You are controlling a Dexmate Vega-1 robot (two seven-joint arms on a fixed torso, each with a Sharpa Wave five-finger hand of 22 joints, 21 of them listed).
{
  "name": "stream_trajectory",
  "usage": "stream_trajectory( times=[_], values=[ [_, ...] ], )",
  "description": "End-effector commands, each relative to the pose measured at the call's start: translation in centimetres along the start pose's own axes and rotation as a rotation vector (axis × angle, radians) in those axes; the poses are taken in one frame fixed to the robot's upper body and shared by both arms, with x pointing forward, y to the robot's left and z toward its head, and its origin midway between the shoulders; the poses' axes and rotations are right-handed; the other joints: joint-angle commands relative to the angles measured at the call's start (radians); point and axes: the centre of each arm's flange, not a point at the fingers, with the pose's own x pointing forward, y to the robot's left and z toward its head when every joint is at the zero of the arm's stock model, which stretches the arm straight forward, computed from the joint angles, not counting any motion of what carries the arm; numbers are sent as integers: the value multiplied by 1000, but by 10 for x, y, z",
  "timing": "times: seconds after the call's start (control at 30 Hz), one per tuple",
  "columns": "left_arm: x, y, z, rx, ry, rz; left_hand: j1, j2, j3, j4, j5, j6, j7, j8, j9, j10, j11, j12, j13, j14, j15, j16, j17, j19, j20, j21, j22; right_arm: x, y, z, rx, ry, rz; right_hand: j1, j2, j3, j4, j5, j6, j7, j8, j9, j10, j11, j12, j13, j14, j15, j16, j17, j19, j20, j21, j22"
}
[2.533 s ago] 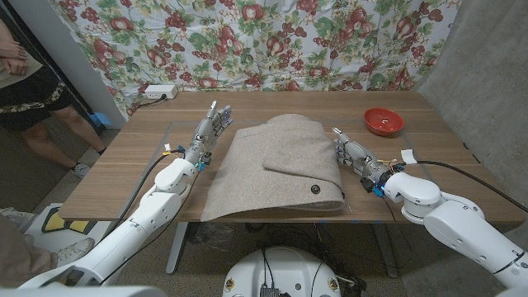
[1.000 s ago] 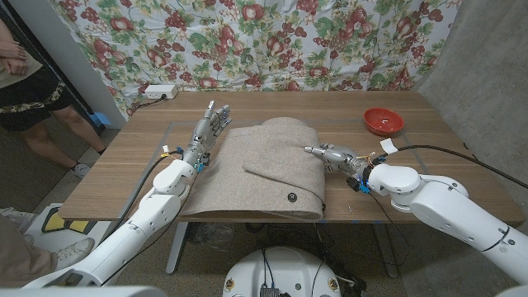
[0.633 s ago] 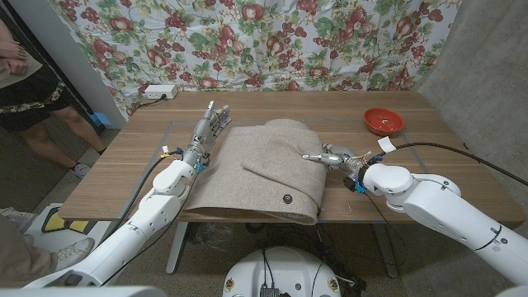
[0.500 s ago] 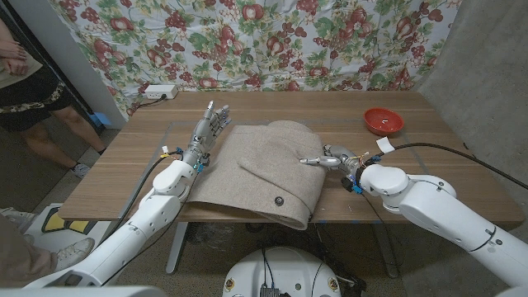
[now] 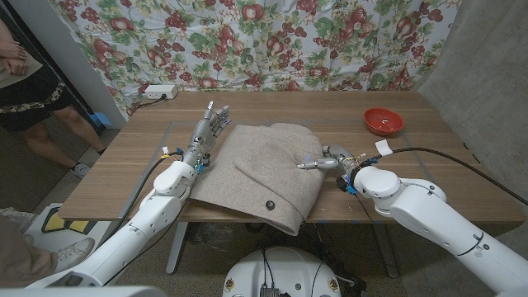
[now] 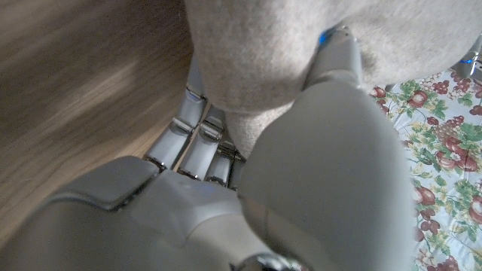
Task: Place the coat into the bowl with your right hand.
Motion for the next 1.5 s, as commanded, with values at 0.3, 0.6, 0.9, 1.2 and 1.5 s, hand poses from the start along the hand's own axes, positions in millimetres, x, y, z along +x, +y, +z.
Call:
stream_trajectory(
  times=[0.3, 0.6, 0.9, 1.2, 1.5],
  values=[
    [5, -6, -3, -3, 5, 1, -9, 1, 7, -2, -3, 14, 3, 10, 3, 8, -3, -1, 4, 1, -92, 0, 4, -1, -72, 4, 3, -2, -18, 6, 204, -105, -51, 341, 315, 7, -17, -28, 181, 24, 25, 105, 46, -12, -12, -37, 57, -34, 22, -17, 14, -112, 20, -31],
    [6, -7, -3, -3, 8, -2, -10, 1, 8, -1, -3, 16, 4, 9, 3, 9, -3, -1, 4, 1, -92, 0, 4, -1, -72, 4, 3, -3, -25, 14, 274, -130, -35, 343, 316, 9, -16, -37, 179, 27, 18, 96, 49, -8, -10, -37, 58, -32, 24, -18, 17, -112, 20, -45],
    [5, -8, -3, 0, 8, 0, -11, 1, 9, -1, -3, 17, 3, 8, 3, 9, -4, -1, 4, 1, -92, 0, 4, -1, -73, 4, 3, -8, -31, 27, 306, -159, -42, 349, 316, 13, -17, -45, 193, 35, 17, 85, 54, 1, -8, -37, 56, -27, 30, -1, 17, -112, 18, -60],
    [4, -8, -3, -2, 7, 2, -11, 1, 10, -1, -4, 19, 5, 7, 3, 8, -3, -1, 4, 0, -92, 0, 4, -1, -73, 4, 3, -18, -46, 42, 311, -193, -77, 352, 318, 19, -16, -53, 209, 38, 16, 74, 62, 0, -7, -41, 53, -24, 34, 20, 18, -112, 16, -77],
    [4, -8, -5, -5, 7, 1, -12, 1, 11, -1, -4, 21, 5, 6, 3, 8, -3, -2, 4, 0, -93, 0, 4, -1, -73, 4, 3, -25, -59, 53, 302, -227, -115, 350, 318, 23, -14, -62, 218, 37, 15, 64, 68, 0, -5, -41, 50, -21, 33, 35, 20, -112, 14, -92]
  ],
)
